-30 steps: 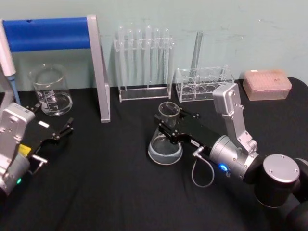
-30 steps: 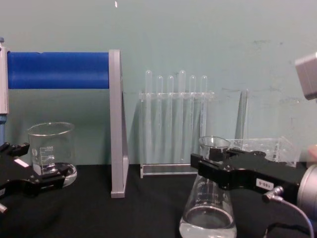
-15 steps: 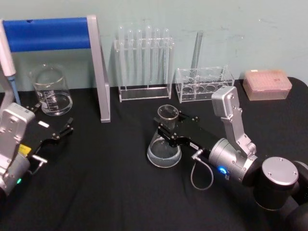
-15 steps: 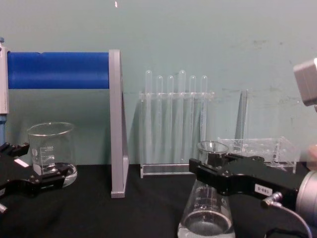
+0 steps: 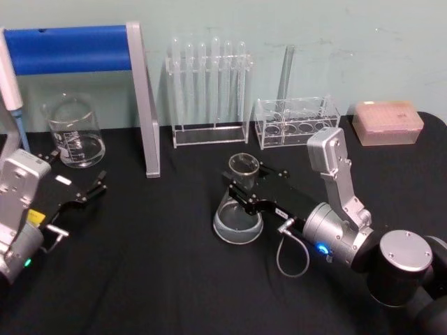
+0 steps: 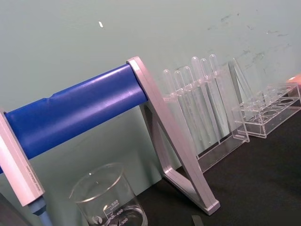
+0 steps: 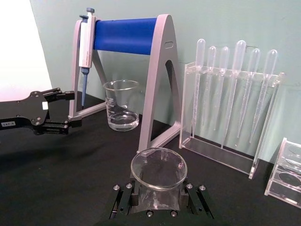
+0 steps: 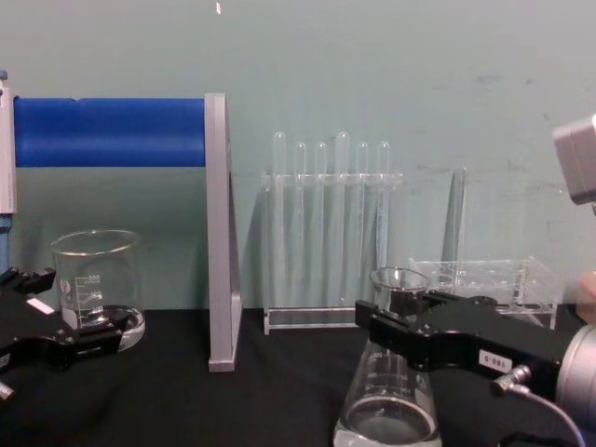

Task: Grasp the erlenmeyer flask with one hand, shake it three times, then place it back.

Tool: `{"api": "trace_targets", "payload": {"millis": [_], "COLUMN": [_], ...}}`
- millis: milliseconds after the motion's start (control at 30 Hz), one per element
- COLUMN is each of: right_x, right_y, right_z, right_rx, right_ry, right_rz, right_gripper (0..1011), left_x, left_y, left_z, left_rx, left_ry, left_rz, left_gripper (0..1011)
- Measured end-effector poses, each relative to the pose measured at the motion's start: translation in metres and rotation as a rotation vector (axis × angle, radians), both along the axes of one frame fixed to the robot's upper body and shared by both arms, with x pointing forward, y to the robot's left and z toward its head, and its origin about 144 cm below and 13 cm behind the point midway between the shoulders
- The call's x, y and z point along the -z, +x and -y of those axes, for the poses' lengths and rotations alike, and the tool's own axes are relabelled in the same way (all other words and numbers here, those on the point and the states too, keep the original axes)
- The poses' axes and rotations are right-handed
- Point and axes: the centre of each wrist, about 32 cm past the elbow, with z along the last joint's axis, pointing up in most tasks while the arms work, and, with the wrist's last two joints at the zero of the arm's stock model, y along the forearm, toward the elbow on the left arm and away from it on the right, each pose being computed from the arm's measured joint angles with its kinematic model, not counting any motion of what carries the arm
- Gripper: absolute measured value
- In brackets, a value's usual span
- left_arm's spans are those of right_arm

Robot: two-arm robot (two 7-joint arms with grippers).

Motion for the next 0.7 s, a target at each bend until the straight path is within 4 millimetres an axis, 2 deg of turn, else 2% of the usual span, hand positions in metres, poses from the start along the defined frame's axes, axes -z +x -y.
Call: {"api": "trace_targets", "payload": {"millis": [700], "right_x": [0.0025], "right_y": [-0.0013], "right_z": [-0.001], "right_rx": [-0.004], "right_ry": [-0.018], "right_rz": [0.002], "right_gripper": [449], "left_x": [0.0], "left_y": [0.0], "left_z": [0.0], "left_rx": [0.0], "left_ry": [0.0], "left_rz": [0.0], "left_gripper": [1001]}}
